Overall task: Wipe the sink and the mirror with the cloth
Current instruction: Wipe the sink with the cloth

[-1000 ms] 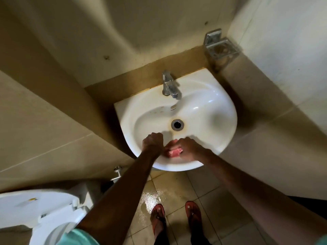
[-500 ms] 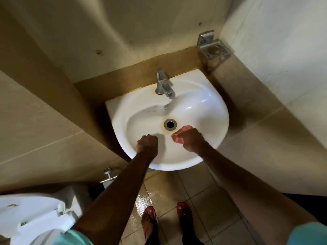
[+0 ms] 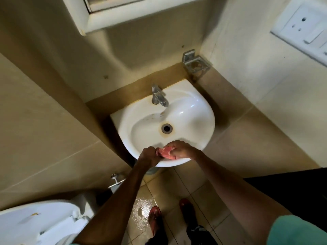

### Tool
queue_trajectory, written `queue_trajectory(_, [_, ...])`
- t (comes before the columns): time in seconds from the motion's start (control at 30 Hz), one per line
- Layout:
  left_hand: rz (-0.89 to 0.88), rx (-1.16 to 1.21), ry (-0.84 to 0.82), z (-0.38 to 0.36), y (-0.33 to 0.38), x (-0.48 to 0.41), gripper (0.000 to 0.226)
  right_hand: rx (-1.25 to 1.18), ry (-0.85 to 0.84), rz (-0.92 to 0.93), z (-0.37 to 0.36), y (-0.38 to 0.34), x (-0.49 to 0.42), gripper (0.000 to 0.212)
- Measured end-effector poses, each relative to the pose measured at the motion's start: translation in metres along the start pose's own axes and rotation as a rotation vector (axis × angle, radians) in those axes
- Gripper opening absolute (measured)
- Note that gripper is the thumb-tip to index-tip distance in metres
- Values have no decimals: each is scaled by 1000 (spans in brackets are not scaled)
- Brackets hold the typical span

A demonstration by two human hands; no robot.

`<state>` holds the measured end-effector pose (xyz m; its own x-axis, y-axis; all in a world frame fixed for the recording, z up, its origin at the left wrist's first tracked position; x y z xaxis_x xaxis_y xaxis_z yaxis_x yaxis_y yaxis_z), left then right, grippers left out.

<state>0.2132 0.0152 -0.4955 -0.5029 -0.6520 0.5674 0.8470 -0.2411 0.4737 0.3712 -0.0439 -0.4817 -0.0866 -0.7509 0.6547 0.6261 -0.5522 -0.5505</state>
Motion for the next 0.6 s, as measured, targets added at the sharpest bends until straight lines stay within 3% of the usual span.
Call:
queue_trajectory(0.1, [-6,224,114,25,5,35,50,-363,62,-11,14,-3,22,36])
queue_trajectory(0.27, [-164,468,258,65,22,98,56,-691,186,73,39,-40,74,24])
queue_trajectory(0.33, [-248,487,287,78,34,123,62,-830,195,105,43,-62,100,32])
queue_trajectory(0.4, [-320,472,329,94,48,150,70,-918,192,166,45,-89,129,36])
queue_trajectory(0.47, [-388,466,378,107,62,164,73,-966,167,221,48,-111,148,27])
queue_trajectory(0.6, [-461,477,526,156,79,197,66,-992,170,319,67,-160,187,33])
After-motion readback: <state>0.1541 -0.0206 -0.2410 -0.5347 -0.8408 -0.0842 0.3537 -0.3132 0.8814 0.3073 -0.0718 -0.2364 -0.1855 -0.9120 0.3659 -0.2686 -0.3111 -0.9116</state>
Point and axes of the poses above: each hand's wrist, its own x-axis away from the middle knuckle, its own z-axis out of the back of the hand, y = z × x, the point moved 3 cm from there along -x, towards the middle knuckle, and after that the axes turned 1 degree about -x, right-handed, at the moved point
